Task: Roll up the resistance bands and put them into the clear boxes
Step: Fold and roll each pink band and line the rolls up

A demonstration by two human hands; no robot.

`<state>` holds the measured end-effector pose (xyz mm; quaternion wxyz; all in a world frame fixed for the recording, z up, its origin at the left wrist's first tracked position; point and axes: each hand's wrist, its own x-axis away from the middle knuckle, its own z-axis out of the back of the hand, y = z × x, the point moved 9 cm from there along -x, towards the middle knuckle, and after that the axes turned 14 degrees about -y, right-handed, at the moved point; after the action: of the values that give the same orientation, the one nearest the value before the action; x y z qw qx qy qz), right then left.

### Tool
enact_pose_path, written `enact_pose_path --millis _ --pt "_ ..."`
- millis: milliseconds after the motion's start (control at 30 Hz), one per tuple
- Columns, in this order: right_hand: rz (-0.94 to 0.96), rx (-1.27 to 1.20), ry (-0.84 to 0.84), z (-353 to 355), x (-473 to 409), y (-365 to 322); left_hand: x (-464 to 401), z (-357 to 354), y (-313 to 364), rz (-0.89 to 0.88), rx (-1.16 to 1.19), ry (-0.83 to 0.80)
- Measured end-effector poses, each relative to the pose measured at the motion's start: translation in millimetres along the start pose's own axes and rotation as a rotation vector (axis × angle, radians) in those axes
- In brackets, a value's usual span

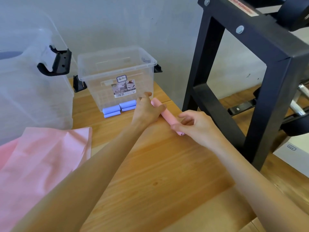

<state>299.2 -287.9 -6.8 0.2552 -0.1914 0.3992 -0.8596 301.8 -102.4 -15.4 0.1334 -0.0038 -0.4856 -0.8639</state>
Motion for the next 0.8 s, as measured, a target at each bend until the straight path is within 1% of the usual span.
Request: enact_pose_path --millis 67,233,367,800 --pt "0.021 0.020 -0.040 -3 6 -1 1 -1 -1 -0.005 -0.012 -0.004" --pt "0.068 -0.013 -0.004 -5 12 -5 0 -2 -2 -0.002 -0.017 -0.009" --pt "0.089 0.034 0.014 -8 15 -8 0 -3 -2 0.004 -0.032 0.000" --pt "0.061 0.041 0.027 -4 19 -6 11 -4 -6 0.009 0.057 -0.002"
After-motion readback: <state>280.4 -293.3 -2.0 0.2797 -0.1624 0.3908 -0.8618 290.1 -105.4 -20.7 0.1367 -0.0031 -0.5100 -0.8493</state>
